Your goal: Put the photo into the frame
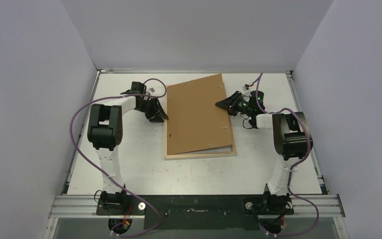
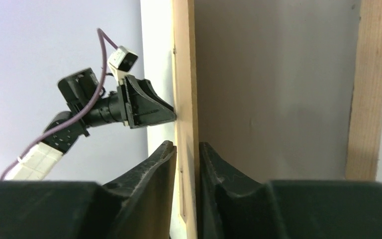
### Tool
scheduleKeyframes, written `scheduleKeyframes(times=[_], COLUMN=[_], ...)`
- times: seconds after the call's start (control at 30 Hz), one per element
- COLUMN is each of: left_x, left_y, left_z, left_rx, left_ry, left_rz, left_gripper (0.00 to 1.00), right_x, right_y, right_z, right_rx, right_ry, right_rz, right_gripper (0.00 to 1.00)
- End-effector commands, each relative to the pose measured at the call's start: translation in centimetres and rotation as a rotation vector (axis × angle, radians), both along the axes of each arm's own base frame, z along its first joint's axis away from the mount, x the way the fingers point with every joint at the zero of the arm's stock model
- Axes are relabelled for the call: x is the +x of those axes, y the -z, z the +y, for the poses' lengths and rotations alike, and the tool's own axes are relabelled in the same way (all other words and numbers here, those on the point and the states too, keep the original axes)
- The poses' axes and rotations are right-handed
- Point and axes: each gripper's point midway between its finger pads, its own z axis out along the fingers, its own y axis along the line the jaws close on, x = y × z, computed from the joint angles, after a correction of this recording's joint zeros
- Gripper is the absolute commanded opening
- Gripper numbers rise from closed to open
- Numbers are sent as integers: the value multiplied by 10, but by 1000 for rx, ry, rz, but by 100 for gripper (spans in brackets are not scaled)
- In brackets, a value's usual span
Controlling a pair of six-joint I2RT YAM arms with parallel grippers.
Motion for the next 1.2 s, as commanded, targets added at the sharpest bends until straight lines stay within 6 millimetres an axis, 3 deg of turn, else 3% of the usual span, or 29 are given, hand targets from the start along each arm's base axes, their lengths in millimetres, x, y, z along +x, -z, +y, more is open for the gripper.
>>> scheduleKeyframes(times=[0.0,0.13,0.6,0.9,1.07,1.17], left_x=[3,4,6,6,6,6], left_y=[18,18,20,21,21,20], left_z=[11,12,14,13,14,13], left_rx=[85,89,103,100,101,101], left_ry=[3,2,0,3,3,5], left_rz=[-1,-3,-3,0,-1,-1], left_gripper=[34,34,34,34,34,34], right_x=[3,4,3,6,11,11], right_y=[-12,-13,-24,-11,-9,-6], right_z=[0,2,-4,9,10,9], right_rx=[-41,-61,24,57,58,29], right_ry=[-35,-67,-52,-49,-45,-50], right_rz=[-84,-97,-102,-82,-87,-83], right_gripper=[16,0,0,0,8,17])
